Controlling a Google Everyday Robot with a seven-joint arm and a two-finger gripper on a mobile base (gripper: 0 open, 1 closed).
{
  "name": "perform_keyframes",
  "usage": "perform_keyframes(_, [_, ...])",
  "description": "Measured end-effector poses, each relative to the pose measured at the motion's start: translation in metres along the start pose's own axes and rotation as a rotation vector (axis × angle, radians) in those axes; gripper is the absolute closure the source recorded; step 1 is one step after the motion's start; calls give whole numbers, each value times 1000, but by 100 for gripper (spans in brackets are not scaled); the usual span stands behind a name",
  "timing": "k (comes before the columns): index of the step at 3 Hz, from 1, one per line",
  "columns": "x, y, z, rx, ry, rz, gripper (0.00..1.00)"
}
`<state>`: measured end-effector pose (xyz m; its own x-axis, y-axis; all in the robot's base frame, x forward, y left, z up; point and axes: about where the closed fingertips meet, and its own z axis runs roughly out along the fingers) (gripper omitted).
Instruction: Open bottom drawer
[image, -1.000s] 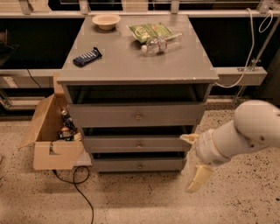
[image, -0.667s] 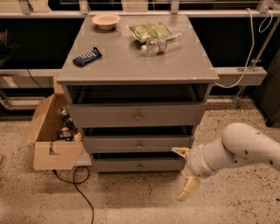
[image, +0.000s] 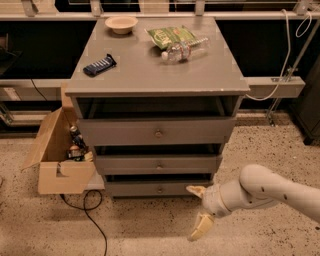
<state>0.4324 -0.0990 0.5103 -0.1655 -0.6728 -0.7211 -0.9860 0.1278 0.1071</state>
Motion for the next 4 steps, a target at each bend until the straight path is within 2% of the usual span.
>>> perform_keyframes(1, [0,0,0,0,0,0,0])
perform_keyframes(2, [16,-11,14,-29,1,-15,0])
perform_keyframes(3, [58,-39,37,-80,10,-97,0])
perform_keyframes(4, [101,-76,54,-106,28,-187,0])
